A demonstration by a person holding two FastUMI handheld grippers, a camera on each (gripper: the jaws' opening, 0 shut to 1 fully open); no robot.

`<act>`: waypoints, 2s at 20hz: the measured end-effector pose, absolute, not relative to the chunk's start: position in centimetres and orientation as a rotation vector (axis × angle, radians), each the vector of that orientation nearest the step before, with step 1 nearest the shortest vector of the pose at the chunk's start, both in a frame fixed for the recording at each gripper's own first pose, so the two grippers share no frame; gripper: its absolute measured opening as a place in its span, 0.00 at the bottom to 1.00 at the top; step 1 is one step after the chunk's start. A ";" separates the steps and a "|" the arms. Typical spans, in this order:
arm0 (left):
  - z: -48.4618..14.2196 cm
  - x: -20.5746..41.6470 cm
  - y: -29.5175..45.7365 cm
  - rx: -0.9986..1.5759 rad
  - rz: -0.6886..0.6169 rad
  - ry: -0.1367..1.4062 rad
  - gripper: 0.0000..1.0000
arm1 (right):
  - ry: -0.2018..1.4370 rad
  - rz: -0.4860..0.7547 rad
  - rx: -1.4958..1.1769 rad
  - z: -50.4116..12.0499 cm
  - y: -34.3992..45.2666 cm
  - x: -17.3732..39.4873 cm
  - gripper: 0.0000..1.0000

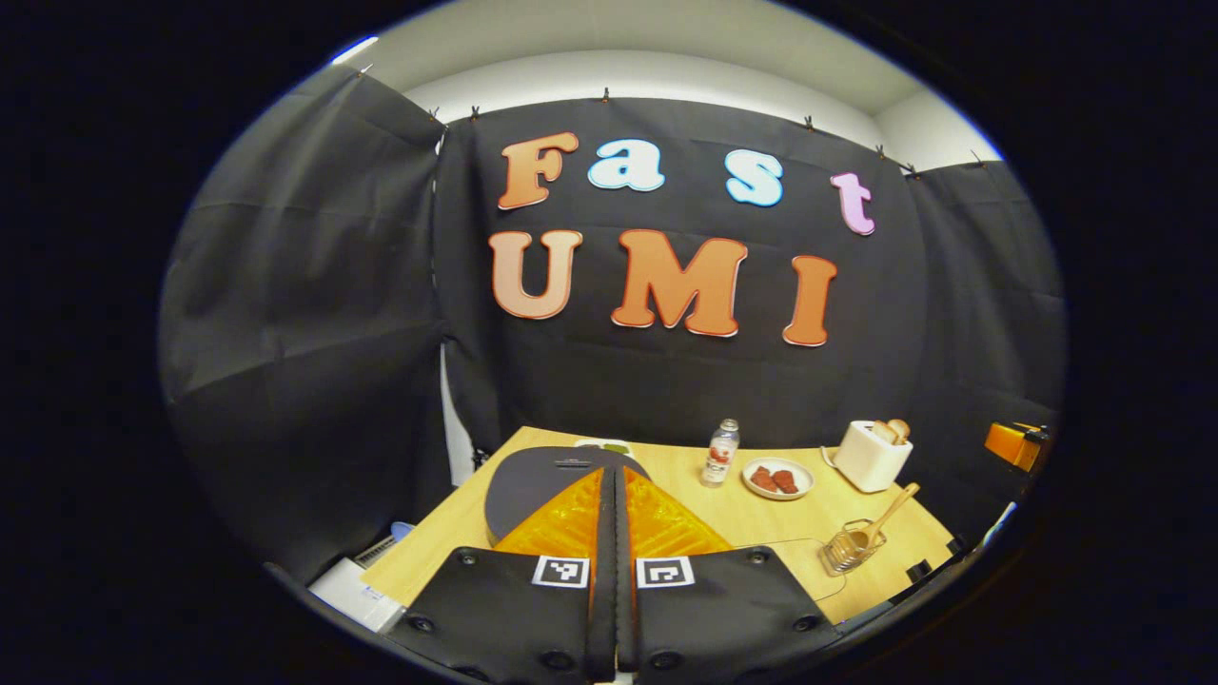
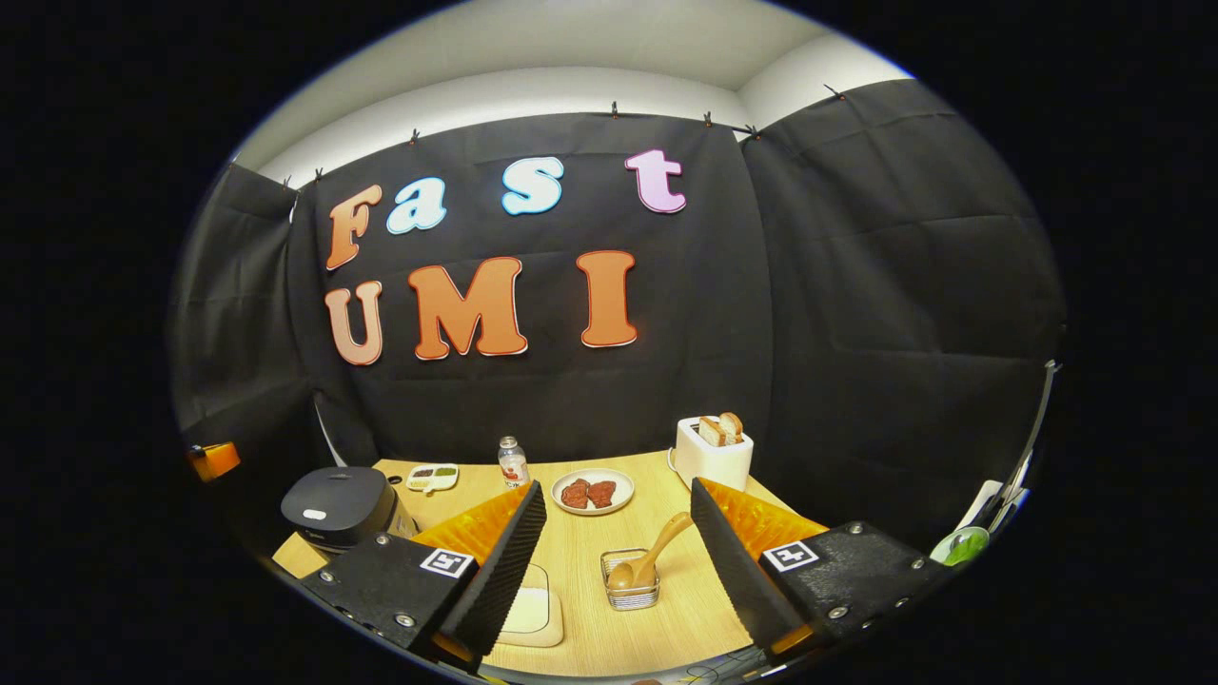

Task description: Close the left gripper, press the button to open the rice cooker; take a wooden spoon from the chopstick holder with the right hand, scoop a spoonful of rice and pour it into the rice cooker, then put the wooden spoon back into the chopstick holder.

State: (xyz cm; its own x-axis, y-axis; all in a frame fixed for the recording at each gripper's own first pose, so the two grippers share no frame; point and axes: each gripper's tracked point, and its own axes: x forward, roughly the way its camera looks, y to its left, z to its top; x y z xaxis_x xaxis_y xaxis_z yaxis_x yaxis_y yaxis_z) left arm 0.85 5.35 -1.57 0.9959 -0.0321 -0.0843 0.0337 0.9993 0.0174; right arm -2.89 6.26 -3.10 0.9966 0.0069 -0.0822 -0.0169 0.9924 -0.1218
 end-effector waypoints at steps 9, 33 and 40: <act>-6.1 6.0 7.4 0.073 -0.046 0.197 0.04 | 0.097 0.012 -0.145 -3.6 6.5 -2.8 0.95; -17.8 11.7 10.4 -0.003 -0.046 0.562 0.04 | 0.189 -0.004 -0.202 -6.5 6.0 -3.5 0.95; -14.4 11.6 10.6 -0.113 -0.013 0.474 0.04 | 0.204 -0.003 -0.187 -7.5 5.8 -3.6 0.95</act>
